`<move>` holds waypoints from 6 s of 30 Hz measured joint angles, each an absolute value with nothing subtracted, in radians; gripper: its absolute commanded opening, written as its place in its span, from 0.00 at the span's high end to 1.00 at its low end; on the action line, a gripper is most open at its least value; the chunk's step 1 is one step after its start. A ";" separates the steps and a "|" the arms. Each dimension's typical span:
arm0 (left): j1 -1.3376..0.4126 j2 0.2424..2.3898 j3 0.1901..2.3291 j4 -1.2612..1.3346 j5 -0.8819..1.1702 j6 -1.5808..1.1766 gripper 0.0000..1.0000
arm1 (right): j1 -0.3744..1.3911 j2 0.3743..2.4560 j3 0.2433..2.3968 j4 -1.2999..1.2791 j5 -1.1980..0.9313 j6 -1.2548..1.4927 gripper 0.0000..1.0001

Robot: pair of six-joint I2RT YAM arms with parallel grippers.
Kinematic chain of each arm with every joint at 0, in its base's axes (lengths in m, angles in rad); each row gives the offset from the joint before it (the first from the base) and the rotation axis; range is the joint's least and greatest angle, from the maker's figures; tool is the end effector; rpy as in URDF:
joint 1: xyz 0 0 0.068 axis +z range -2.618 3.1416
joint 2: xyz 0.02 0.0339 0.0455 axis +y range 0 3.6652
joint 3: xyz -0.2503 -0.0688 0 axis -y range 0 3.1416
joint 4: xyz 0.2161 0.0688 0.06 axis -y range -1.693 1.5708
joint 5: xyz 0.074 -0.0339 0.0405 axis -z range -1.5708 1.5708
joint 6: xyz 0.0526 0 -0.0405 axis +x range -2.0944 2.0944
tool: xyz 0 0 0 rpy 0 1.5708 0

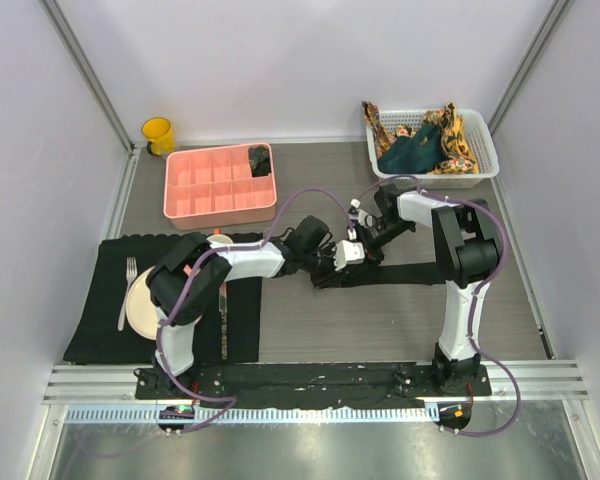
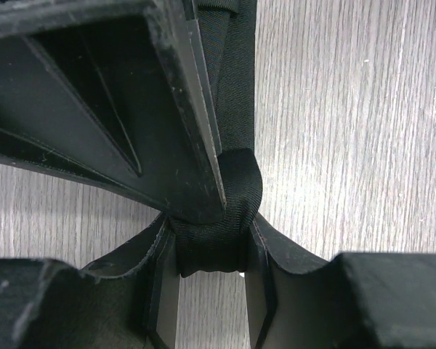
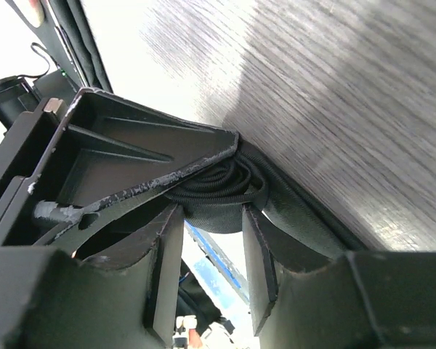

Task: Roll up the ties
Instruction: Roll the tie at the center of the board.

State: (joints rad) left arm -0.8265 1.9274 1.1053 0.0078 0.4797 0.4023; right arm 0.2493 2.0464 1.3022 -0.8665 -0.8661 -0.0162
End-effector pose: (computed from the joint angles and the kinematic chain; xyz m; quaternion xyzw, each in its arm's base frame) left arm 0.2404 -0.2969 0.1428 0.5921 0.6871 -0.2913 0.3042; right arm 0.3098 0.1202 0.1258 0.1118 -0.9006 -0.4146 0.0668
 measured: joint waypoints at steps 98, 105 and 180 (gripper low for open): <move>-0.841 1.920 1.094 0.019 0.518 0.370 0.22 | 0.150 2.083 1.200 -0.838 -0.854 -0.017 0.99; -0.841 1.923 1.064 0.156 0.533 0.321 0.23 | 0.147 2.085 1.203 -0.840 -0.849 -0.015 0.99; -0.849 1.915 1.113 -0.057 0.452 0.375 0.73 | 0.273 2.012 1.118 -0.613 -1.018 0.219 0.60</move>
